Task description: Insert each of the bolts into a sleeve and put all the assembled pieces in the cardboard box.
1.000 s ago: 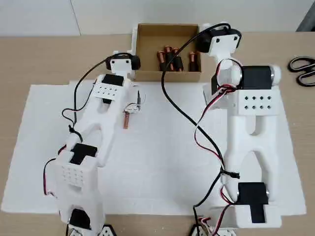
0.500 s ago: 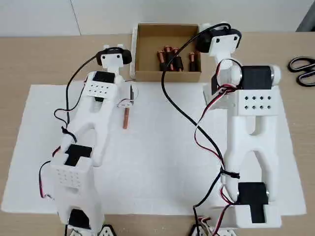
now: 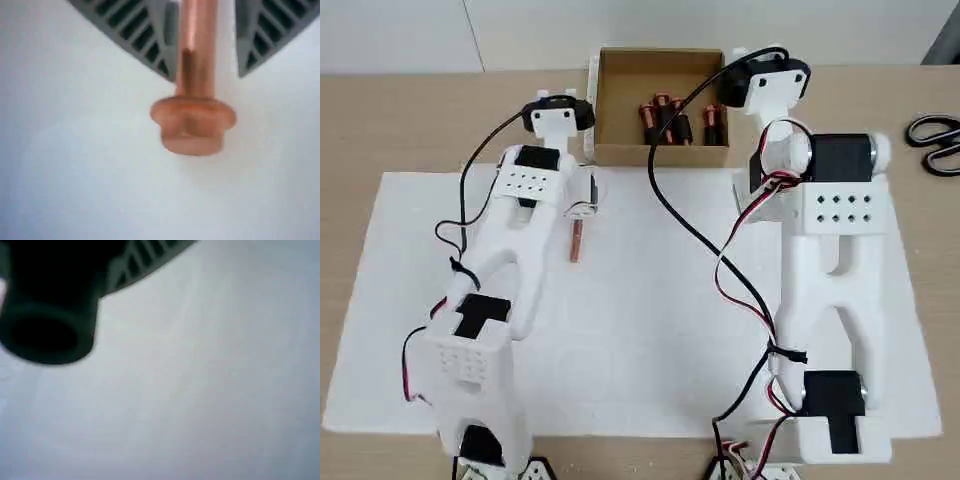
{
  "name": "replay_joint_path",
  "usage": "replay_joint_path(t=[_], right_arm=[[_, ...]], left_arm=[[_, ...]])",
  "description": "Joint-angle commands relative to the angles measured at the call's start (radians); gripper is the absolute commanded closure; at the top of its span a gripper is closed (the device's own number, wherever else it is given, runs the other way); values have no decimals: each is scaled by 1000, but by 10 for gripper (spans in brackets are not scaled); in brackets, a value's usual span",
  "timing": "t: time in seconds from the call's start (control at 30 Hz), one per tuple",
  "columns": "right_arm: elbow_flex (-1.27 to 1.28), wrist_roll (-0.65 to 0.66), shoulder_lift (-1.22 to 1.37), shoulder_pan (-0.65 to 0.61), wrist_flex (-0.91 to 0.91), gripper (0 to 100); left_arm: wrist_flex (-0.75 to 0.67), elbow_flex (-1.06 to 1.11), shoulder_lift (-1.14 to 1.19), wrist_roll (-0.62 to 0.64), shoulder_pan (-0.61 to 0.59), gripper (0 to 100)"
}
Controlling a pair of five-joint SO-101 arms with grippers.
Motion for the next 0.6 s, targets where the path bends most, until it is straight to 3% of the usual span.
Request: replay_joint_path(t=[0.0, 0.57], right_arm=[[-5, -14, -47, -2, 1, 995], [-5, -14, -47, -2, 1, 995]], left_arm=[[-6, -45, -8, -9, 12, 920], [-28, -39, 0, -9, 6, 920]])
